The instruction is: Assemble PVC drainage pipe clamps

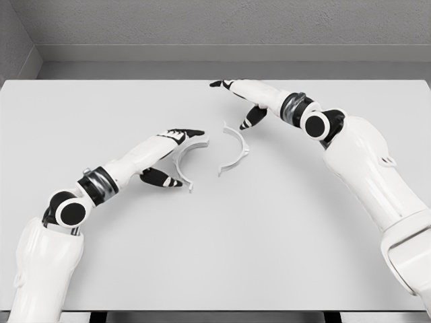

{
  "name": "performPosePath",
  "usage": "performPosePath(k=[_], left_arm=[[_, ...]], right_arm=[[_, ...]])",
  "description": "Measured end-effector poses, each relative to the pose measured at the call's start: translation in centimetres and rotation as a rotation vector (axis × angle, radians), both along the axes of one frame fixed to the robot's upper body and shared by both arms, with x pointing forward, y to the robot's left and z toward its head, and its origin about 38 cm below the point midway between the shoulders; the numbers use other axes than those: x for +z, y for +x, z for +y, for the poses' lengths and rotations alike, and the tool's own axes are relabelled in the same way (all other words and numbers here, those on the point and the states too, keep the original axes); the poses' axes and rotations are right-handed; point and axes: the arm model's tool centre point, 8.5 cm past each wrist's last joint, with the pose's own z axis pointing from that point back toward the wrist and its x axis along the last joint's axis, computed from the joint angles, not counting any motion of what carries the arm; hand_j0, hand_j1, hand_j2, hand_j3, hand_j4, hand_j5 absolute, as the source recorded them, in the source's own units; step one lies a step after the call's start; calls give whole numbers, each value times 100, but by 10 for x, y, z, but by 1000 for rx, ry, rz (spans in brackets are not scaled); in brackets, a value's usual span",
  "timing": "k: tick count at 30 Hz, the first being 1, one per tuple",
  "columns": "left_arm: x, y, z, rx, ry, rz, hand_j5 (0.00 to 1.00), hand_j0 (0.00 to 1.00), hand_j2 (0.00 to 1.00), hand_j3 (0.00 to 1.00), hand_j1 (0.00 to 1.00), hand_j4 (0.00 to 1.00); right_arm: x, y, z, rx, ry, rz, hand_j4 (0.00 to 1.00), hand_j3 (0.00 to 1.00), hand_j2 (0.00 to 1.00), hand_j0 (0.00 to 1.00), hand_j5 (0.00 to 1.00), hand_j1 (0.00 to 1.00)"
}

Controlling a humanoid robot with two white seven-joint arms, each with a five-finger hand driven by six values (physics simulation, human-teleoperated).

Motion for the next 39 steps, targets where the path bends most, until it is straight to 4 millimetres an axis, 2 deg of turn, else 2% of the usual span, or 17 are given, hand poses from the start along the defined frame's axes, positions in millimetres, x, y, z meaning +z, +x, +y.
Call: performPosePath(k=[11,28,34,39], left_arm=[[-4,2,-8,-10,-1,12,100,100,100,100,100,100],[3,8,-44,-49,-29,-4,100,100,100,100,100,100],[3,10,-53,-57,-38,0,100,100,100,100,100,100],[4,10,-52,-53,-39,-3,100,100,100,100,100,100]], right_arm=[[0,6,1,-22,6,-5,100,100,100,100,100,100],[-1,6,13,-12,12,1,100,100,100,100,100,100],[-5,8,10,-30,-5,-10,100,100,100,100,100,100],[-4,10,11,-36,-8,-18,100,100,100,100,100,100]])
